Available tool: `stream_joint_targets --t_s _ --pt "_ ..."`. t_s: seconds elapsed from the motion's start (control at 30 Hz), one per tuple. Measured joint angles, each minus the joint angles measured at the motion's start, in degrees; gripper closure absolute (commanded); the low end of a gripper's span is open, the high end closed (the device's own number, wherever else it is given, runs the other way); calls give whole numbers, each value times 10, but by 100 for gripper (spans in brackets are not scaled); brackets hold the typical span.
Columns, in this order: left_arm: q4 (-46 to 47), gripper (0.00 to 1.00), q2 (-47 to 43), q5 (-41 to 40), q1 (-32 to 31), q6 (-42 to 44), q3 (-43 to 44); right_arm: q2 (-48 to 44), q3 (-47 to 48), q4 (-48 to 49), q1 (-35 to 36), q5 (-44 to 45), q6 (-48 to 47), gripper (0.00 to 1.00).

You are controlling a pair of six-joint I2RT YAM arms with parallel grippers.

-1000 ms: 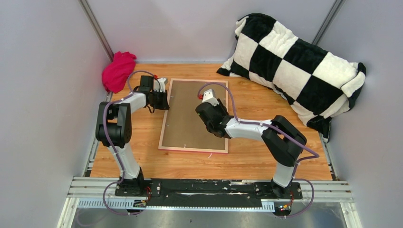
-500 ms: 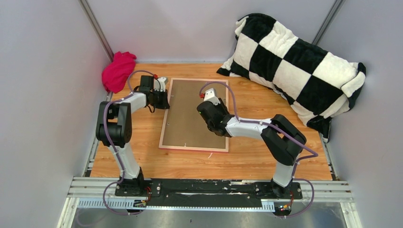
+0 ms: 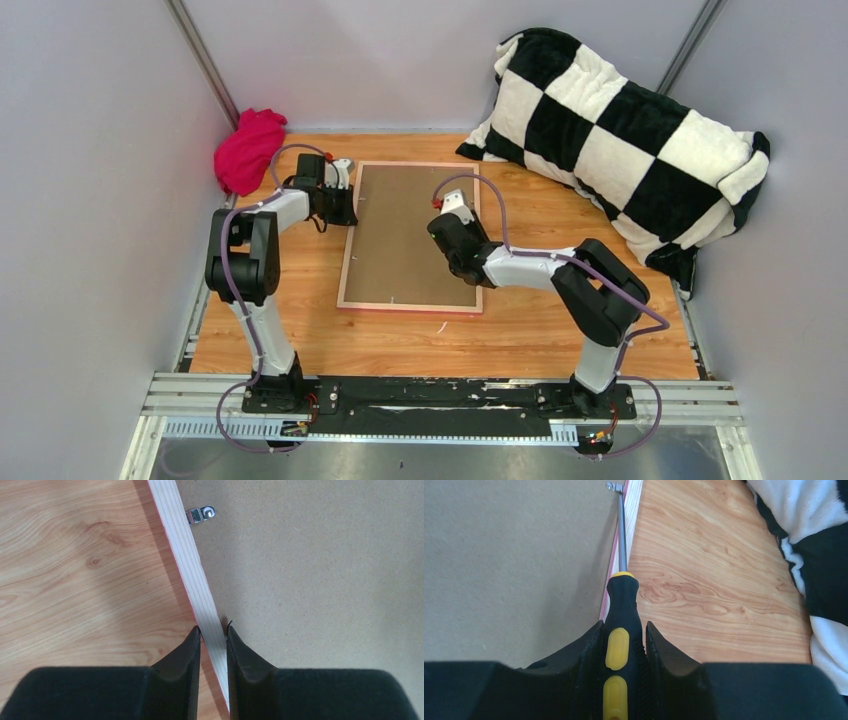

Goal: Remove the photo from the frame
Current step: Release the photo frame item from the photo frame.

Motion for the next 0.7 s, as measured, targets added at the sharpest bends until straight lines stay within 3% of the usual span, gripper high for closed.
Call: stream_joint_targets --t_s 0.37,0.7 --pt "-19 100 6 0 0 -2 13 -47 -65 19 -47 -90 4 100" --pt "-5 100 2 4 0 -4 3 -28 -44 2 -49 -84 18 100"
